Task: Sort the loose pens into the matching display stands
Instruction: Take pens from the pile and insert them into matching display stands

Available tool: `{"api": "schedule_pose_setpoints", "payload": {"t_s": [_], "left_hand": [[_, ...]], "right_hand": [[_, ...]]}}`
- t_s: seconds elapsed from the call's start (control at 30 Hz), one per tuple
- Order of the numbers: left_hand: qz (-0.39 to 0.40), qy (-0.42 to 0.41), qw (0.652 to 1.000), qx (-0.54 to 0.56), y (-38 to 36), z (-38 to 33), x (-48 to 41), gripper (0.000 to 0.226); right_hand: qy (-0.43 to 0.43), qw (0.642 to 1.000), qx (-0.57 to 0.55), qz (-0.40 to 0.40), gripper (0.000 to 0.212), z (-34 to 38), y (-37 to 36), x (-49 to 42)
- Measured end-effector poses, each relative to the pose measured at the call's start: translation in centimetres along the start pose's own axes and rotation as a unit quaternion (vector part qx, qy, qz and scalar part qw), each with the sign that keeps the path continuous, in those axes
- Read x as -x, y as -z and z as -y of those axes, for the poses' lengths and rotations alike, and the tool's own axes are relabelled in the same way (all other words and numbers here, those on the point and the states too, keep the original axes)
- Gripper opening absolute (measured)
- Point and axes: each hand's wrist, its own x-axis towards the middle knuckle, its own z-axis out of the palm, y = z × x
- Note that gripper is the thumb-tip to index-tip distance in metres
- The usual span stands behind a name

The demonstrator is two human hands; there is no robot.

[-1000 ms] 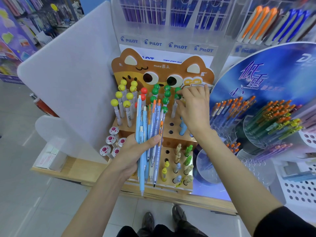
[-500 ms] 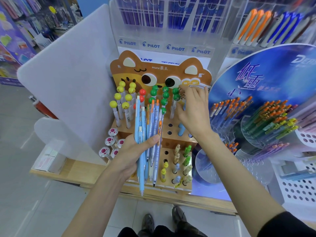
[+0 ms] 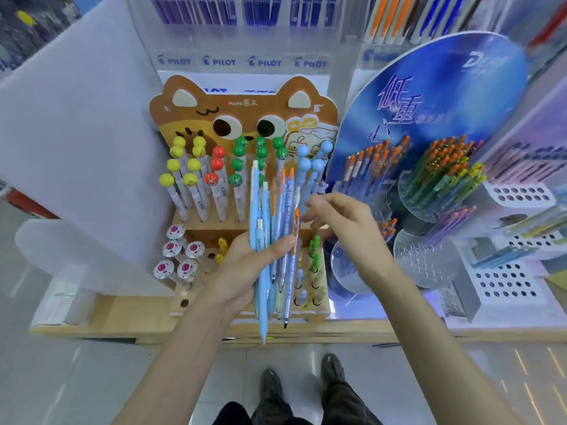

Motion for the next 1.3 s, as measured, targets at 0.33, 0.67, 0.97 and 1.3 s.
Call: {"api": "schedule_pose_setpoints", "payload": {"t_s": [0.33,0.67,0.97,1.3], "left_hand": [[0.0,0.014,1.0,-0.019,-7.4,3.6,-0.9,0.031],[-0.108,0.026,0.994,-0.022,-14.4,8.4,-1.3,0.018],[-0.178,0.023,0.984,-0.002,-14.0,10.0,-0.2,0.018],[-0.2,0.021,0.979,0.013,-12.0,9.9,0.4,0.012]], "right_hand": [[-0.1,0.993,-0.066,-0.008,0.018,-2.7,5.9,2.4],[-0.044,0.997,-0.038,-0.056,0.012,-5.7,15.0,3.2],[0.032,0.993,0.049,-0.101,0.008,-9.1,15.6,2.1],[0.104,0.982,0.121,-0.098,0.022,-11.1,13.9,1.9]]}}
